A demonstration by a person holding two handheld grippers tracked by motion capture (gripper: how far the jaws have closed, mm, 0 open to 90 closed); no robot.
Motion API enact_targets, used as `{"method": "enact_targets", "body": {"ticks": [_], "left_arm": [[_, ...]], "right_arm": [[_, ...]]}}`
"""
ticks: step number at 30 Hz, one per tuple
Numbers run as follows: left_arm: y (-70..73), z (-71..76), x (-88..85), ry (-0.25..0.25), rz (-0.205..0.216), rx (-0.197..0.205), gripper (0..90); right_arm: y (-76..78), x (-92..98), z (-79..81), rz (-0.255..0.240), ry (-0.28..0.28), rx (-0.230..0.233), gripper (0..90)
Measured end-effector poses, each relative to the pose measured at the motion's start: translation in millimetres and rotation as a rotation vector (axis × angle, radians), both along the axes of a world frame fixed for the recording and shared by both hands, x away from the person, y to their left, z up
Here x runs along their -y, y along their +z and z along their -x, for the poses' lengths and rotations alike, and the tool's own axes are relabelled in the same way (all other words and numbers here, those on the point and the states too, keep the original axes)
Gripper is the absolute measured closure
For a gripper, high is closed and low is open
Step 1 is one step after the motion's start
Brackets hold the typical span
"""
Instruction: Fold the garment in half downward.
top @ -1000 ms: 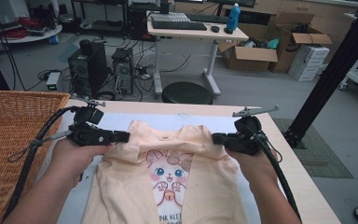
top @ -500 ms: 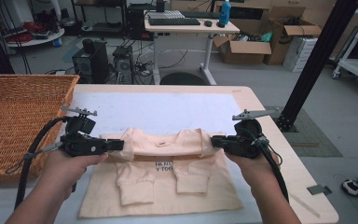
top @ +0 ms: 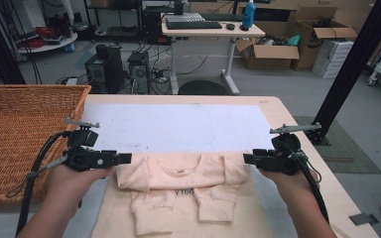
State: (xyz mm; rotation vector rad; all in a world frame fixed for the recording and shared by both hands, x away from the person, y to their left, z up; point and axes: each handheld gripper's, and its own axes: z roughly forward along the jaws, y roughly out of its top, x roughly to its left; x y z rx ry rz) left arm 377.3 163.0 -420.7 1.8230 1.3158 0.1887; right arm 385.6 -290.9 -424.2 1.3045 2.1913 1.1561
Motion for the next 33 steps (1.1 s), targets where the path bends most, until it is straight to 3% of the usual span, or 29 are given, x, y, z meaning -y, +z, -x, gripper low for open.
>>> {"method": "enact_targets", "body": {"ticks": [5,7,9,11,13,15,17,22,29,33], "left_arm": [[-13.7,-12.1,-2.9,0.053,-0.028,-0.016,33.3],[-21.0,-14.6,-1.8,0.047,-0.035,-0.053,31.1],[-22.0,-11.1,2.2,0.050,-0.077,-0.019,32.2],[-21.4,-7.8,7.0,0.044,-0.149,0.012,39.3],[-21.7,-7.5,6.8,0.025,-0.126,0.003,55.3],[-21.2,-7.6,7.6,0.009,-0.120,0.007,69.2],[-19.6,-8.7,8.5,0.003,-0.122,0.019,76.2],[-17.9,-17.6,4.8,0.001,-0.108,0.024,78.7],[-13.5,-34.8,2.3,0.019,-0.117,0.036,78.6],[-17.6,-36.1,1.1,0.030,-0.109,0.015,73.4]], "right_arm": [[-15.8,3.0,-21.5,0.027,-0.012,-0.047,49.1],[-22.3,3.3,-26.5,0.019,-0.006,-0.073,48.9],[-22.6,4.0,-26.8,0.008,-0.008,-0.069,50.2],[-22.5,2.4,-25.4,-0.002,0.005,-0.073,61.3],[-22.8,-1.0,-23.9,-0.025,0.040,-0.090,70.3],[-22.2,-4.6,-21.3,-0.015,0.046,-0.081,77.1],[-21.8,-7.1,-19.6,-0.004,0.041,-0.070,79.3],[-17.9,-10.2,-22.7,0.005,0.027,-0.040,81.0],[-15.8,-15.7,-41.4,0.029,0.023,-0.048,81.1],[-16.6,-17.6,-45.4,0.044,0.024,-0.051,78.5]]}}
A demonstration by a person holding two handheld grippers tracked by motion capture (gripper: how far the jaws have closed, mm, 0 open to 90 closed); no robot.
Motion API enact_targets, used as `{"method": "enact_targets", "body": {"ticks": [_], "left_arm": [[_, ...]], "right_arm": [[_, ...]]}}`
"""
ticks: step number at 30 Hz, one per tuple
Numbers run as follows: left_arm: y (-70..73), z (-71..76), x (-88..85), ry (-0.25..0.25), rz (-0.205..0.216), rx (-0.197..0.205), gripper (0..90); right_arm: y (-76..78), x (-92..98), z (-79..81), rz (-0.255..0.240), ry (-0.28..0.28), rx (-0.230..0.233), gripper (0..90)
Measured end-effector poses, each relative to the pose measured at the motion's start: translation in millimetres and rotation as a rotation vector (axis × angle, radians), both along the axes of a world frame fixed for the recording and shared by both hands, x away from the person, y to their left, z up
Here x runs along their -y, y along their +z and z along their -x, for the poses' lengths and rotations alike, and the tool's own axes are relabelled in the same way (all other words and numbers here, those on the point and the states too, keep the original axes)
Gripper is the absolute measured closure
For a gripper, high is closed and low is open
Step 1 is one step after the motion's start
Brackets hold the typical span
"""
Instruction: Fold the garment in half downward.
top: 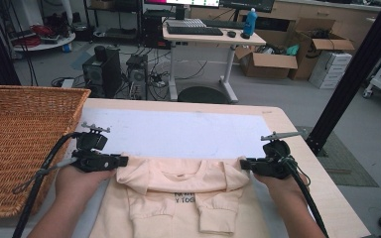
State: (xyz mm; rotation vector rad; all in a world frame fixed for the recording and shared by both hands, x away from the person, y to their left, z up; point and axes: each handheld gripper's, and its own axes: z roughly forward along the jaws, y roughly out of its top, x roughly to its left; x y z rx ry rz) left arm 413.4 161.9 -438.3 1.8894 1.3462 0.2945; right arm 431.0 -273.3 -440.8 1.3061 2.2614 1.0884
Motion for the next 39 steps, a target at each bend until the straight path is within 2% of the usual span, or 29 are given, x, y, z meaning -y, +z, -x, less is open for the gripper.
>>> {"method": "enact_targets", "body": {"ticks": [2,5,6,8,10,14,16,19,21,23,26,27,29,30,31,32,39], "left_arm": [[2.3,0.5,-1.5,0.018,0.008,-0.002,56.3],[13.7,3.5,-3.2,0.030,0.056,0.034,47.1],[19.4,5.6,-1.8,0.024,0.077,0.061,47.0],[26.0,7.8,2.2,0.007,0.118,0.078,46.0],[30.9,8.9,9.9,-0.029,0.147,0.079,45.4],[31.7,7.9,26.6,-0.073,0.172,0.074,43.9],[27.1,4.8,33.5,-0.089,0.164,0.047,43.4],[17.1,0.5,40.2,-0.108,0.146,0.010,43.0],[13.4,-0.8,41.0,-0.110,0.141,0.000,43.3],[10.0,-2.2,41.7,-0.112,0.125,-0.008,45.0],[6.5,-3.0,42.8,-0.121,0.105,-0.014,54.3],[5.7,-3.0,43.7,-0.124,0.098,-0.015,57.5],[3.2,-1.9,46.4,-0.146,0.078,-0.005,69.6],[2.4,-1.0,47.5,-0.153,0.069,0.002,75.2],[2.4,-1.0,47.5,-0.153,0.069,0.002,81.5],[2.7,0.3,47.9,-0.164,0.063,0.010,84.2],[16.6,12.6,45.4,-0.186,0.083,0.045,86.2]], "right_arm": [[2.1,1.2,2.1,-0.003,-0.015,0.001,68.1],[12.0,4.9,7.5,-0.013,-0.030,0.031,59.5],[16.1,5.5,9.8,-0.017,-0.032,0.041,58.2],[24.6,5.9,14.2,-0.022,-0.029,0.059,57.1],[31.8,4.4,17.6,-0.028,-0.031,0.070,56.5],[41.7,-9.6,21.2,-0.032,0.004,0.079,54.8],[42.2,-20.4,20.6,-0.017,0.022,0.073,52.9],[38.7,-34.1,18.6,-0.022,0.045,0.058,51.2],[35.5,-41.1,17.1,-0.021,0.062,0.050,51.2],[31.7,-46.4,14.8,-0.017,0.074,0.034,51.1],[24.0,-49.8,9.9,-0.013,0.078,-0.003,52.8],[21.3,-49.9,8.3,-0.017,0.079,-0.020,55.8],[17.6,-50.5,7.0,-0.023,0.096,-0.037,68.0],[16.8,-51.1,7.3,-0.023,0.102,-0.033,74.8],[16.8,-51.1,7.3,-0.023,0.102,-0.033,74.8],[17.6,-52.8,10.2,-0.011,0.116,-0.003,84.1],[21.1,-50.0,21.2,-0.006,0.117,0.025,86.7]]}}
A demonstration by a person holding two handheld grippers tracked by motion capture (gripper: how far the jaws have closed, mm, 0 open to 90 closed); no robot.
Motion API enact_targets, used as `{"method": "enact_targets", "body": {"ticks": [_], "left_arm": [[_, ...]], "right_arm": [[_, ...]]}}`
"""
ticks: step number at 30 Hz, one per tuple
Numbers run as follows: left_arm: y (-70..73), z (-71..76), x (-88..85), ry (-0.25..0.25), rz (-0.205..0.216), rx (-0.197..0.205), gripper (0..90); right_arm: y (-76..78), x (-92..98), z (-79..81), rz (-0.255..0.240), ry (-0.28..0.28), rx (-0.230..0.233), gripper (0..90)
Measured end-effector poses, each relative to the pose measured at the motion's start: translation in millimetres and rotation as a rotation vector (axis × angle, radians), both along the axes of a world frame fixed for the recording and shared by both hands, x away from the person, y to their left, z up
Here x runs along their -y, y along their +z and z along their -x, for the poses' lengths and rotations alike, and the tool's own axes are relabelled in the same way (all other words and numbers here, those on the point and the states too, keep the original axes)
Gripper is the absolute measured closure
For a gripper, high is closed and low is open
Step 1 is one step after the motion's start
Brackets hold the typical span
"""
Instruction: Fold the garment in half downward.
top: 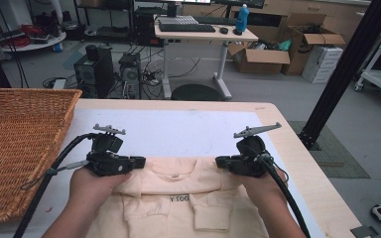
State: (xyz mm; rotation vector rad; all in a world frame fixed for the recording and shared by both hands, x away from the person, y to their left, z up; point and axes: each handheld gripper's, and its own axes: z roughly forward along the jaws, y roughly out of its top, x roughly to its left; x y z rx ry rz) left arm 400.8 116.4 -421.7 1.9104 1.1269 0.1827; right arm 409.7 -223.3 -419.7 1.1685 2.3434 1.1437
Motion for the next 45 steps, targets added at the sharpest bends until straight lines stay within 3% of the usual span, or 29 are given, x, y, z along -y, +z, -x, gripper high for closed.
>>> {"method": "enact_targets", "body": {"ticks": [7,12,18,21,23,25,27,32,37,45], "left_arm": [[12.9,33.7,-4.7,-0.009,0.039,0.037,86.1],[11.8,74.7,-7.4,0.004,0.055,0.053,86.1],[2.5,121.9,-7.7,0.025,0.052,0.042,84.9],[-0.3,140.4,-13.5,0.030,0.065,0.026,75.5],[0.3,145.2,-16.6,0.032,0.072,0.021,62.0],[2.5,149.5,-21.4,0.034,0.085,0.015,60.0],[6.6,151.2,-26.1,0.046,0.074,0.031,58.6],[12.3,140.6,-36.1,0.075,0.102,0.028,46.2],[10.8,126.2,-41.8,0.109,0.102,0.030,38.1],[4.1,115.9,-44.7,0.139,0.045,0.037,27.6]], "right_arm": [[11.4,5.1,31.5,-0.016,0.008,0.048,86.8],[13.5,10.7,69.2,-0.034,0.012,0.079,86.7],[11.6,15.9,118.5,-0.041,0.031,0.086,86.1],[11.4,19.6,139.8,-0.052,0.024,0.094,83.8],[13.4,22.3,149.8,-0.054,0.015,0.100,81.2],[16.5,23.8,154.5,-0.058,0.005,0.111,80.5],[20.0,24.5,156.0,-0.063,-0.004,0.120,77.7],[25.7,22.5,144.7,-0.057,-0.024,0.137,66.9],[26.1,17.4,119.5,-0.051,-0.033,0.142,50.5],[23.5,7.1,80.8,-0.026,-0.031,0.128,34.7]]}}
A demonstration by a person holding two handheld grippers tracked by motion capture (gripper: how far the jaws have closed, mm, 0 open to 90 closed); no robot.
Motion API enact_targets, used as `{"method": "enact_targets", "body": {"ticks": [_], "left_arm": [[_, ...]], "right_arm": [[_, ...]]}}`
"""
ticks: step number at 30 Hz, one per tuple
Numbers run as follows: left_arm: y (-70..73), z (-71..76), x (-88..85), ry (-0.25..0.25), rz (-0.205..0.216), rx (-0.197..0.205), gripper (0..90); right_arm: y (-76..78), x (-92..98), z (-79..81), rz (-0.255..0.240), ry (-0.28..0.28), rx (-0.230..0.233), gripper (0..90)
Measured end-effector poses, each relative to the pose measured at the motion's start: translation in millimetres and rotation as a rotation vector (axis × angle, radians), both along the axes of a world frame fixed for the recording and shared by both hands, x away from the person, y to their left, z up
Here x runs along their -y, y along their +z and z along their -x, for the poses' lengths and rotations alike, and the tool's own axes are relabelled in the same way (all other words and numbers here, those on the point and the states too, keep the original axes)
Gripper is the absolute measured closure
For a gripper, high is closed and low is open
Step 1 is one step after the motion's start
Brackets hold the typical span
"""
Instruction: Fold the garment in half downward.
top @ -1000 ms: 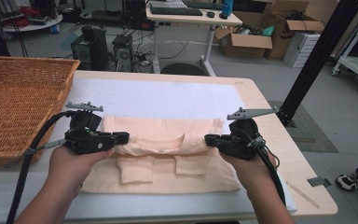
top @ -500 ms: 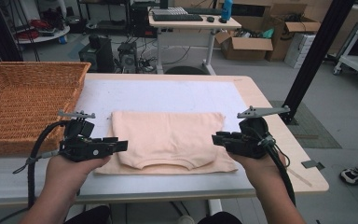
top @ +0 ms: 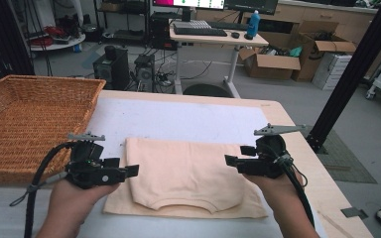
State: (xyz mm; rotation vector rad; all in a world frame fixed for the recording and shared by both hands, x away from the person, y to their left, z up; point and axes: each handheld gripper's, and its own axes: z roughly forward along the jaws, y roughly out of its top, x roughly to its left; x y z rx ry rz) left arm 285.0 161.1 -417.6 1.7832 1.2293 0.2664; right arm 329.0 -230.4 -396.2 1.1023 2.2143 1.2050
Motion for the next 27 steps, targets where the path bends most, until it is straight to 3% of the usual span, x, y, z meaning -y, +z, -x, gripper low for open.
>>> {"method": "enact_targets", "body": {"ticks": [5,14,27], "left_arm": [[-0.6,-1.7,-2.5,-0.018,-0.001,0.003,24.7],[0.8,-4.1,-11.2,-0.005,0.003,0.010,23.3],[1.7,0.5,-6.9,0.007,0.010,-0.005,21.2]], "right_arm": [[0.5,-8.8,-16.0,0.001,-0.001,0.001,30.3],[-5.7,-21.2,-37.6,-0.001,0.014,0.003,27.9],[-9.8,-17.6,-44.4,-0.012,0.028,-0.014,21.6]]}}
